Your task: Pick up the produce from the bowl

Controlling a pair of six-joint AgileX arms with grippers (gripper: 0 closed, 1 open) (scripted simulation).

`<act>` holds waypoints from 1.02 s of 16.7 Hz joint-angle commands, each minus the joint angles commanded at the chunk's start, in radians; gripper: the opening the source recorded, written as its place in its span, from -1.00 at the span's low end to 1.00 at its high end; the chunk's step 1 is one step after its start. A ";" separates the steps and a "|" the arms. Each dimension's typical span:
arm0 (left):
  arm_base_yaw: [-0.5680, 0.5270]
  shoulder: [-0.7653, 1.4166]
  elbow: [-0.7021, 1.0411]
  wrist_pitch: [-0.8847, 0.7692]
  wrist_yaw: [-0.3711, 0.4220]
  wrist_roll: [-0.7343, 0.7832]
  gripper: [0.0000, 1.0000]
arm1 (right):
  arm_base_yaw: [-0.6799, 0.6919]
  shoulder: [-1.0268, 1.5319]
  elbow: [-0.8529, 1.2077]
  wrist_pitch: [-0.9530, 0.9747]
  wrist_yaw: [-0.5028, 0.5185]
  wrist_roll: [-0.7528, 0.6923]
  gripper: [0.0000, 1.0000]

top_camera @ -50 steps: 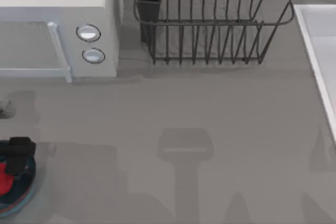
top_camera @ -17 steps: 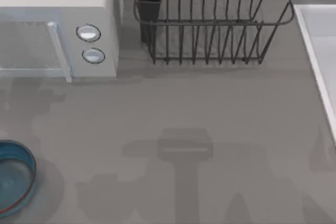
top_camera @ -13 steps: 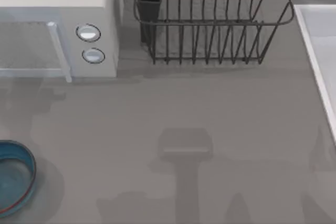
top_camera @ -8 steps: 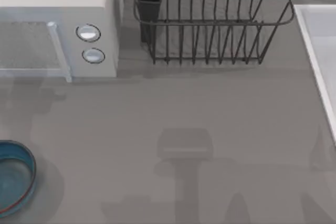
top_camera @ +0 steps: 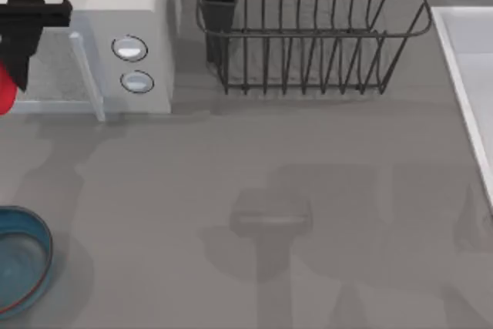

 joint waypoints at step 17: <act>-0.334 0.325 -0.019 0.323 0.008 -0.324 -1.00 | 0.000 0.000 0.000 0.000 0.000 0.000 1.00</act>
